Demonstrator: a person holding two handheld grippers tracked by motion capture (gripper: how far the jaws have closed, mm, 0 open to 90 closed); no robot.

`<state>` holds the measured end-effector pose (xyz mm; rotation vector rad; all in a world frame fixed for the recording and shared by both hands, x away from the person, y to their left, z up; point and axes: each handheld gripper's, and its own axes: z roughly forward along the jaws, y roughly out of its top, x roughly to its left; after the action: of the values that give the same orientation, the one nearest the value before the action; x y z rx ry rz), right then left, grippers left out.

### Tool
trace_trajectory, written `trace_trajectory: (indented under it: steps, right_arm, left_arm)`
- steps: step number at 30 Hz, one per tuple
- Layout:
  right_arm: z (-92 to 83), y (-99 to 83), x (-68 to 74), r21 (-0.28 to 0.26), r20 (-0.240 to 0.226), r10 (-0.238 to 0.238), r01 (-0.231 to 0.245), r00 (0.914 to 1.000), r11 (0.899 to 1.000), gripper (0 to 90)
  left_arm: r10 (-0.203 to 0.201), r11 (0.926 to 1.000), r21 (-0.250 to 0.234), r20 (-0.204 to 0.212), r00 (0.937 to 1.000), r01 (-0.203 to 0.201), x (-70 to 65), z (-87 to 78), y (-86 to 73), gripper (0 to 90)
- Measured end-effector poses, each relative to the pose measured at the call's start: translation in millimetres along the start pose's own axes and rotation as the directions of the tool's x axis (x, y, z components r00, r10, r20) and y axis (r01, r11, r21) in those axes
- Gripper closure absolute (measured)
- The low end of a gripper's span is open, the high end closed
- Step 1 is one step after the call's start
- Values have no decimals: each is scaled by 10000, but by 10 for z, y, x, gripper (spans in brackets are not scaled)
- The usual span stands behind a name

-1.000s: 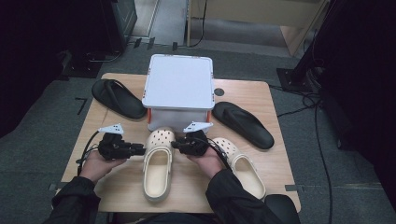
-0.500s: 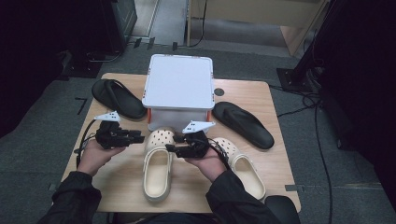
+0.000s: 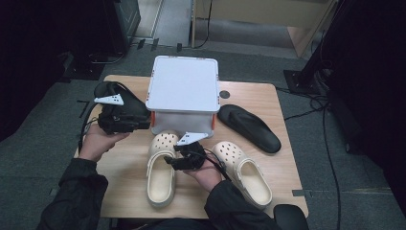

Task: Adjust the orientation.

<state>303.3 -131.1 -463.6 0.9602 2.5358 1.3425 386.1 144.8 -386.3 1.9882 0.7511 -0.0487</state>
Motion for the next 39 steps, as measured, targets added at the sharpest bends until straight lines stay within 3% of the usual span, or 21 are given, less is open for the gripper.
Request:
trace_trajectory:
  steps: [6,12,14,21,24,27,32,39]
  right_arm:
    - [19,-13,-6,-97,152,153,-152,9998,9998,433]
    - [-33,-10,-12,-11,305,-66,66,9995,10000,521]
    - [-36,-11,-18,-27,261,7,-6,9997,10000,529]
    - [-70,-12,-12,27,372,-47,46,9993,10000,595]
    - [-99,-18,-20,66,473,-50,47,9989,10000,631]
    - [-116,-21,-19,76,601,-92,87,9981,9999,667]
    - [-160,-18,-5,43,1115,-419,417,9929,9991,734]
    - [-254,45,-71,-57,1106,107,-101,9938,9999,755]
  left_arm:
    - [293,9996,-4,-62,9996,-293,-19,-28,198,608]
    - [465,9988,-158,-79,9989,-466,2,-8,349,615]
    - [328,9994,-87,-217,9992,-330,36,20,397,638]
    - [640,9979,-81,-674,9957,-647,69,77,540,662]
    - [489,9983,-282,-795,9956,-513,131,101,549,661]
    - [577,9983,46,-963,9937,-575,175,158,527,662]
    - [739,9971,-100,-832,9938,-750,179,205,518,675]
    - [691,9972,-239,-790,9945,-712,198,207,504,685]
